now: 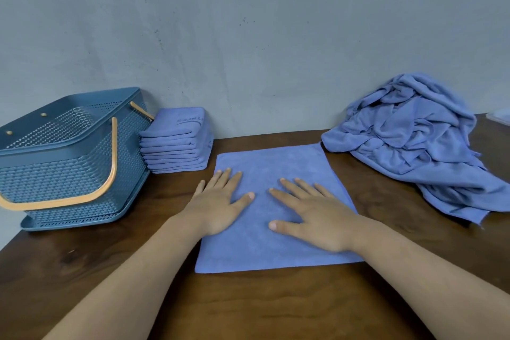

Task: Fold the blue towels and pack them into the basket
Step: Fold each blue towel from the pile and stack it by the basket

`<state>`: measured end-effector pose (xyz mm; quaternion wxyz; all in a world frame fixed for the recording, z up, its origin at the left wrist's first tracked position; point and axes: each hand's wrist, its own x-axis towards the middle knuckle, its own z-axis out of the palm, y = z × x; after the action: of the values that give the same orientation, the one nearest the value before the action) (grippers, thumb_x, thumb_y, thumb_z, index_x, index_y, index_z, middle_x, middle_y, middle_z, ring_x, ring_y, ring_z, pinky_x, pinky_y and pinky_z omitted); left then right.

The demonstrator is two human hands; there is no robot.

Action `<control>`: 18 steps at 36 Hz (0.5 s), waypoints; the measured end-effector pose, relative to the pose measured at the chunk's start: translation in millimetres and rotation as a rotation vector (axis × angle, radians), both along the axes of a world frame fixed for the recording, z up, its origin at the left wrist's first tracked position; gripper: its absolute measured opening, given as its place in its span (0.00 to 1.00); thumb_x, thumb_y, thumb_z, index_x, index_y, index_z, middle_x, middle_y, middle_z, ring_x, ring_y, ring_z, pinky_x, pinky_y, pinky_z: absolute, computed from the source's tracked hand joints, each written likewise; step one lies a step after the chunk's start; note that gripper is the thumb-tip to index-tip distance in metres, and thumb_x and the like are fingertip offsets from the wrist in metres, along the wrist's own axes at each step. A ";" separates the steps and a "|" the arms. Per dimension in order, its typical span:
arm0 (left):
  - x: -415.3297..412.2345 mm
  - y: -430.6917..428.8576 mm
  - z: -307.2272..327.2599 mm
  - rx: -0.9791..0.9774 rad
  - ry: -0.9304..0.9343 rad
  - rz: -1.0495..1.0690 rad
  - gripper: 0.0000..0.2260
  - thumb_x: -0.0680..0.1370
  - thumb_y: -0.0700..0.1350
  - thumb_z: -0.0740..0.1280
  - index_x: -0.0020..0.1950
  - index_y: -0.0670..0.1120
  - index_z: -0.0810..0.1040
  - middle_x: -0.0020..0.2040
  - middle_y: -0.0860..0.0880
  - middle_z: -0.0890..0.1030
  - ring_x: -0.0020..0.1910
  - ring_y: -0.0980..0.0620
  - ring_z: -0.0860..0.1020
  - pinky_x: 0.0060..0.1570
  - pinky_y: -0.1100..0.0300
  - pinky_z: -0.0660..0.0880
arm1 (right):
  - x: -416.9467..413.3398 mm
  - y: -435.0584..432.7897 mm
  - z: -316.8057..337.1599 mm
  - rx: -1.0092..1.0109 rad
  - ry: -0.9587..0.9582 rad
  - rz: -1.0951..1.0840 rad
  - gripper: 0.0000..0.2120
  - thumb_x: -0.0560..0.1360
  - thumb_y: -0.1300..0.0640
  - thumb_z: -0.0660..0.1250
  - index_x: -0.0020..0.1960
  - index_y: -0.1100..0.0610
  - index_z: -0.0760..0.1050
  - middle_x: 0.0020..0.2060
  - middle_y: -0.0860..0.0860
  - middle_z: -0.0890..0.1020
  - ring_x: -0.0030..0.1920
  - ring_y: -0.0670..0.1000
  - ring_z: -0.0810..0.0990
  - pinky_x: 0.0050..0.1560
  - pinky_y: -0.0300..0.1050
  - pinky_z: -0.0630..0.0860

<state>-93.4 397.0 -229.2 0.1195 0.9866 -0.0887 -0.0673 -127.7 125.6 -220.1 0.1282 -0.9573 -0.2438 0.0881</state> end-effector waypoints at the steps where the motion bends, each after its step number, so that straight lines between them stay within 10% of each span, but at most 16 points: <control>1: -0.1 0.2 -1.6 0.007 -0.008 -0.001 0.38 0.80 0.76 0.46 0.86 0.62 0.43 0.86 0.58 0.39 0.84 0.57 0.36 0.83 0.45 0.39 | 2.8 -5.0 2.3 0.038 0.002 -0.035 0.41 0.76 0.19 0.47 0.84 0.33 0.42 0.84 0.37 0.39 0.84 0.44 0.36 0.84 0.54 0.40; 18: -23.9 2.8 4.1 -0.198 -0.072 -0.054 0.30 0.84 0.68 0.55 0.85 0.61 0.58 0.86 0.60 0.52 0.84 0.60 0.45 0.83 0.49 0.41 | 12.1 -47.0 9.2 -0.038 -0.137 -0.181 0.39 0.81 0.26 0.48 0.86 0.43 0.52 0.86 0.46 0.48 0.85 0.50 0.44 0.84 0.57 0.46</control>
<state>-117.3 399.8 -225.2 0.2110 0.9690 -0.1260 -0.0258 -115.6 78.6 -210.9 0.1003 -0.9814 -0.1630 0.0151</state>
